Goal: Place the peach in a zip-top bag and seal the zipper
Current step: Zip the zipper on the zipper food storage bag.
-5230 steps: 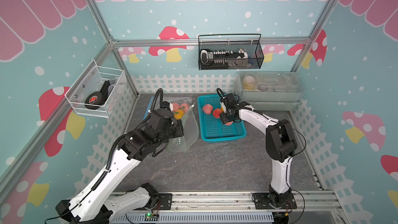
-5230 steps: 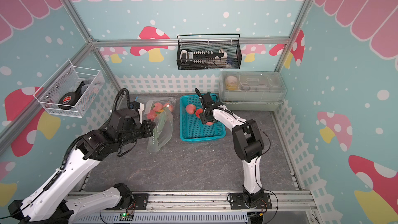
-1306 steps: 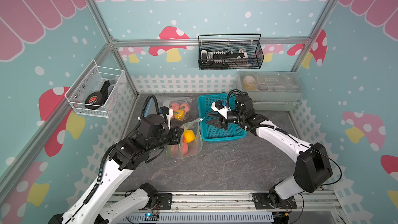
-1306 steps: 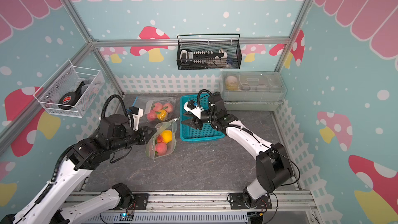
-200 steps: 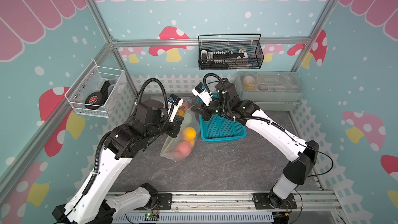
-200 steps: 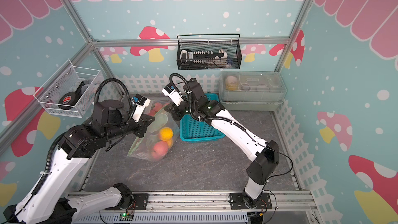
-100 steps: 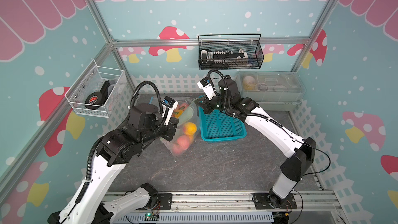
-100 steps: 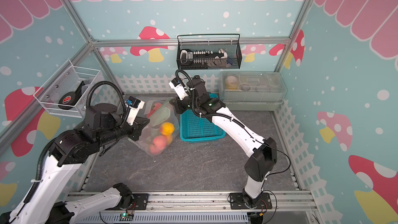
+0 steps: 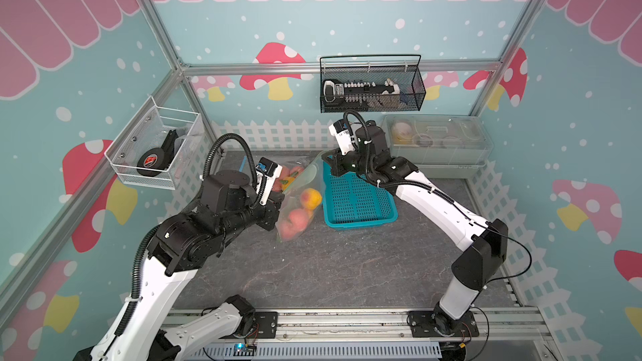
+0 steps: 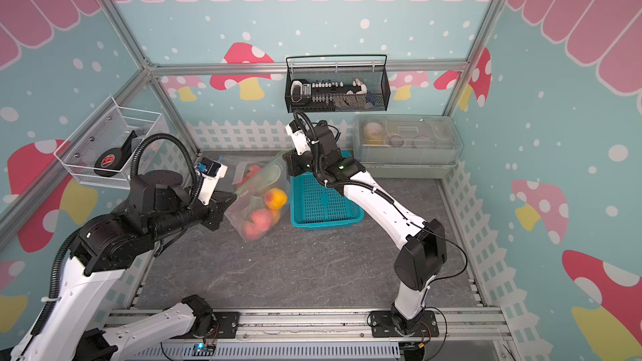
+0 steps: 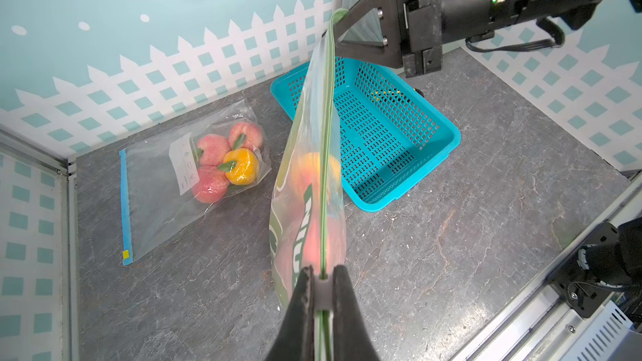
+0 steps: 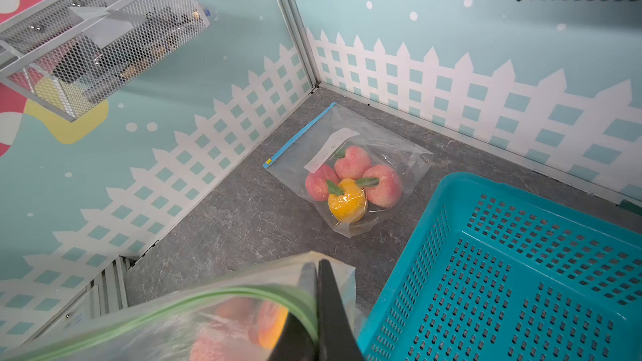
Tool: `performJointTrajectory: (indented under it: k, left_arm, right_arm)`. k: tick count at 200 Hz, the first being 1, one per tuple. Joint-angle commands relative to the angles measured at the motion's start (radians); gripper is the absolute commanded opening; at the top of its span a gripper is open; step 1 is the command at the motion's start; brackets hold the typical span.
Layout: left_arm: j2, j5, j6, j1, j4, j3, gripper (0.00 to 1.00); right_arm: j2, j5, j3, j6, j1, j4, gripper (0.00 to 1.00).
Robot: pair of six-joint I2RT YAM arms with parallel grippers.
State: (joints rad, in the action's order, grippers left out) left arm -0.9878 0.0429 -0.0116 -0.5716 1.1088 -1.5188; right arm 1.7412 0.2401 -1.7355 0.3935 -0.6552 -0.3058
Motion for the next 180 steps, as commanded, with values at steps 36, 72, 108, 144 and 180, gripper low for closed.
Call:
performJointTrajectory:
  k: [36,72,108,144,180]
  left_arm:
    - [0.028,0.02,-0.003,0.002,0.052,0.0,0.08]
    - [0.03,0.027,-0.005,0.001,0.051,0.001,0.08]
    - [0.03,0.028,-0.007,0.002,0.051,0.004,0.08]
    - [0.025,0.026,-0.01,0.002,0.051,0.005,0.08]
    - [0.014,0.004,-0.01,0.001,0.05,-0.003,0.16]
  right_arm:
    - [-0.021,-0.12,0.031,0.068,0.035,0.05,0.0]
    - [-0.018,-0.126,0.034,0.079,0.037,0.053,0.0]
    - [-0.018,-0.139,0.037,0.087,0.038,0.051,0.0]
    - [-0.019,-0.125,0.034,0.081,0.038,0.049,0.0]
    - [-0.012,0.029,0.023,0.024,0.036,0.075,0.0]
